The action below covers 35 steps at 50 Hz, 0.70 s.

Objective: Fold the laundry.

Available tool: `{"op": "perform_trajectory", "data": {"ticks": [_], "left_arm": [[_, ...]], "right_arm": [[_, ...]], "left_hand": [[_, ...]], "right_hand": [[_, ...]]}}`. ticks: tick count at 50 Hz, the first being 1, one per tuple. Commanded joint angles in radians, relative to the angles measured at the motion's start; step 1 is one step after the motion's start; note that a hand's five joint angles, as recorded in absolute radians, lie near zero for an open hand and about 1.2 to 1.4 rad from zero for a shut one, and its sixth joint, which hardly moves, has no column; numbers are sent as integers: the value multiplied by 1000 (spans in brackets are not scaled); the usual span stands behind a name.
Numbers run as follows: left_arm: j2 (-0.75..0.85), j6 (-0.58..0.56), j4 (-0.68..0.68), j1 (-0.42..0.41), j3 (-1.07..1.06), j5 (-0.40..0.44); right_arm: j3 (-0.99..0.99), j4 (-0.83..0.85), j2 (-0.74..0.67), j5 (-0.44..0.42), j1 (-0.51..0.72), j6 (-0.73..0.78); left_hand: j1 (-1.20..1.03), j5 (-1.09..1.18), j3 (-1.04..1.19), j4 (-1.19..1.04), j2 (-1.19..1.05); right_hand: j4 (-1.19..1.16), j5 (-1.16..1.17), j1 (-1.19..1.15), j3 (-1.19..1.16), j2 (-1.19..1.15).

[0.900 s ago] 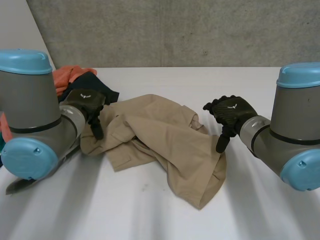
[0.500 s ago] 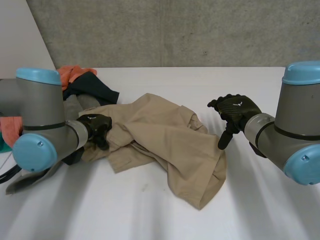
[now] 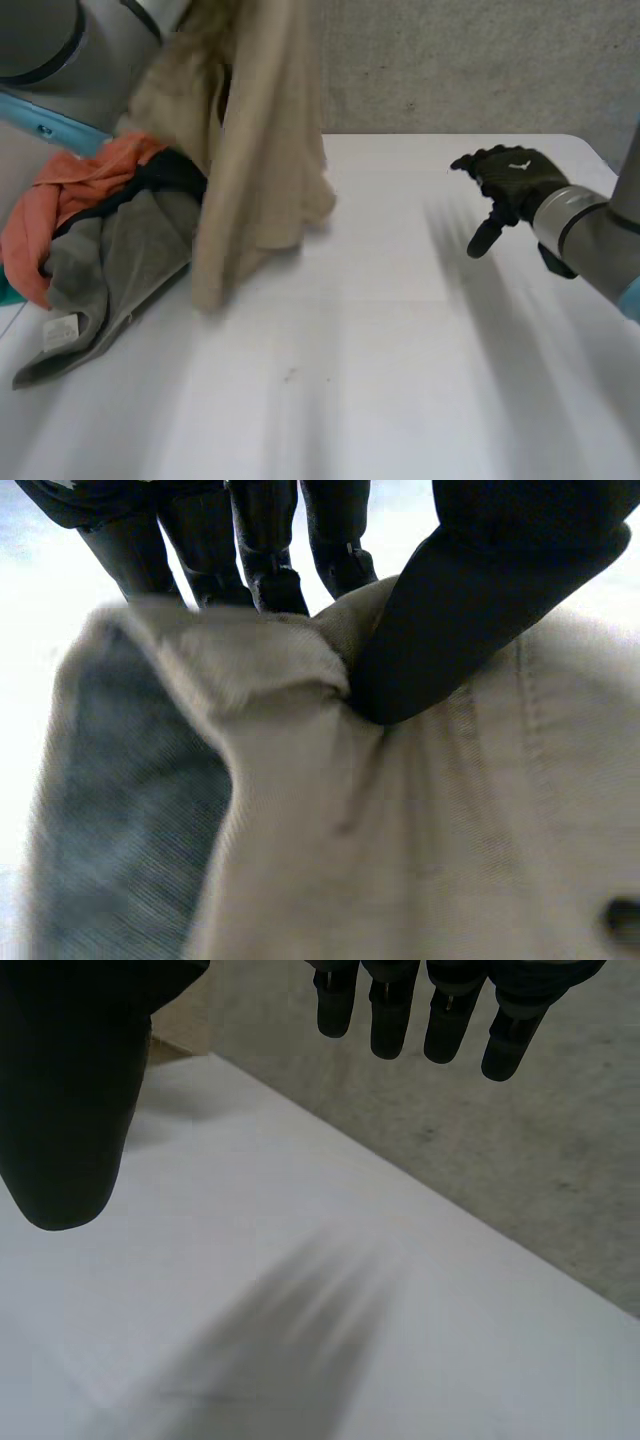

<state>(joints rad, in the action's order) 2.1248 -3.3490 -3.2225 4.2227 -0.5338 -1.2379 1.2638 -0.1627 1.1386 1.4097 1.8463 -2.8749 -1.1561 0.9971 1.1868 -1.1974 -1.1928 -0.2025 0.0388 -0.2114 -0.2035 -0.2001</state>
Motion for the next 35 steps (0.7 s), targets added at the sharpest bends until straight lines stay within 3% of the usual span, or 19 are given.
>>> {"op": "perform_trajectory", "data": {"ticks": [1,2,5,6,9,14,16,23,25,29,32,35], "left_arm": [[121,243,121,-81,-60,273],[153,244,142,-104,-90,326],[190,220,162,-134,-141,356],[202,188,174,-153,-171,351],[204,108,194,-182,-222,342],[153,-12,237,-205,-264,287],[126,-39,247,-201,-267,238],[-25,-9,296,-153,-322,-98],[-75,19,320,-132,-375,-217],[-169,48,349,-98,-528,-365],[-227,48,349,-69,-645,-408],[-287,39,340,-26,-806,-399]], "right_arm": [[-38,-3,13,-26,-79,-30],[-49,-3,18,-34,-100,-37],[-63,-3,20,-46,-130,-43],[-70,-3,20,-52,-147,-47],[-81,-3,20,-63,-171,-46],[-86,-6,20,-77,-180,-44],[-84,-6,20,-80,-179,-44],[-51,-14,20,-118,-128,-21],[-31,-15,21,-161,-96,12],[14,-17,15,-250,-46,119],[43,-18,7,-299,-15,209],[63,-17,-19,-336,25,302]], "left_hand": [[-240,225,209,-199,-203],[-240,225,209,-199,-203],[-80,64,49,-39,-43],[200,-216,-231,241,237],[510,-526,-541,551,547],[752,-767,-782,793,788],[778,-794,-809,819,815],[834,-850,-865,875,871],[837,-852,-868,878,874],[840,-855,-871,881,877],[846,-861,-876,887,882],[860,-876,-891,902,897]], "right_hand": [[28,-39,37,29,26],[28,-39,37,29,26],[28,-39,37,29,26],[28,-39,37,29,26],[28,-39,37,29,26],[28,-39,37,29,26],[28,-39,37,29,26],[28,-39,37,29,26],[28,-39,37,29,26],[-19,8,-10,-18,-21],[-124,113,-115,-123,-127],[-248,237,-239,-247,-250]]}}
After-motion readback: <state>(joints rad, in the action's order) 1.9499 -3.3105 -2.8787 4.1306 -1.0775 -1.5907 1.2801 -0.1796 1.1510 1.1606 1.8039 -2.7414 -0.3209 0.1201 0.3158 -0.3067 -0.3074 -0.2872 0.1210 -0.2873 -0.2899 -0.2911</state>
